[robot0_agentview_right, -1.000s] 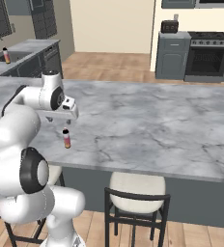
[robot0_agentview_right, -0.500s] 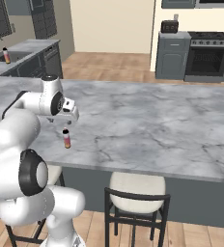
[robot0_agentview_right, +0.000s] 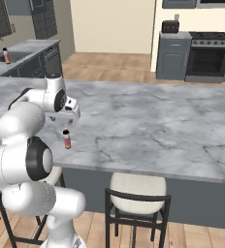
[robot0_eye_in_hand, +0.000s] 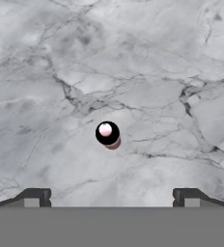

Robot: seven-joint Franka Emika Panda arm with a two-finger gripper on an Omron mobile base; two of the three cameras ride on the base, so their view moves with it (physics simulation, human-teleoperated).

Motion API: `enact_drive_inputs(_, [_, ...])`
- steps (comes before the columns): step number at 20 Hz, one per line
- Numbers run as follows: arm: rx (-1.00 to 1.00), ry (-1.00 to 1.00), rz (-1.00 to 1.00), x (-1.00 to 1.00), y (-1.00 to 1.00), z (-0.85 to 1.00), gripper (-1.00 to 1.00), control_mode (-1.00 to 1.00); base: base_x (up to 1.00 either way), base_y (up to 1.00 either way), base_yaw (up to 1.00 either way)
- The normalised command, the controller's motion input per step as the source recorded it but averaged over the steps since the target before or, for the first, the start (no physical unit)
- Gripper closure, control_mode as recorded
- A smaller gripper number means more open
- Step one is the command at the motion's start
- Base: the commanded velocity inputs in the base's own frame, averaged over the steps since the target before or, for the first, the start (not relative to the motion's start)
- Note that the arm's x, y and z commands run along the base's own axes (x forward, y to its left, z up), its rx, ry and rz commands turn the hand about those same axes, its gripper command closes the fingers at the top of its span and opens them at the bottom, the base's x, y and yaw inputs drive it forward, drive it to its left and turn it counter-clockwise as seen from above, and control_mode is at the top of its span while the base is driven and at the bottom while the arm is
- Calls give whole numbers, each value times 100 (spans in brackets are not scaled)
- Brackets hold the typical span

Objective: Place the large bottle from the dining counter next to the other large bottle outside the sink, and place the small bottle from the dining counter next to the other small bottle inside the sink.

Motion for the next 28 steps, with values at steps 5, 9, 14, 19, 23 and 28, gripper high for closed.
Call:
enact_drive_inputs(5, [0,0,0,8,11,-16,-100,-100,0,0,0])
enact_drive_inputs(9, [0,0,0,9,1,-8,-100,-100,0,0,0])
enact_drive_inputs(14, [0,0,0,28,0,-8,-100,-100,0,0,0])
enact_drive_inputs(19, [0,1,0,20,0,-7,-100,-100,0,0,0])
enact_drive_inputs(23, [0,0,0,0,0,-2,-100,-100,0,0,0])
enact_drive_inputs(28, [0,0,0,0,0,-21,-100,-100,0,0,0])
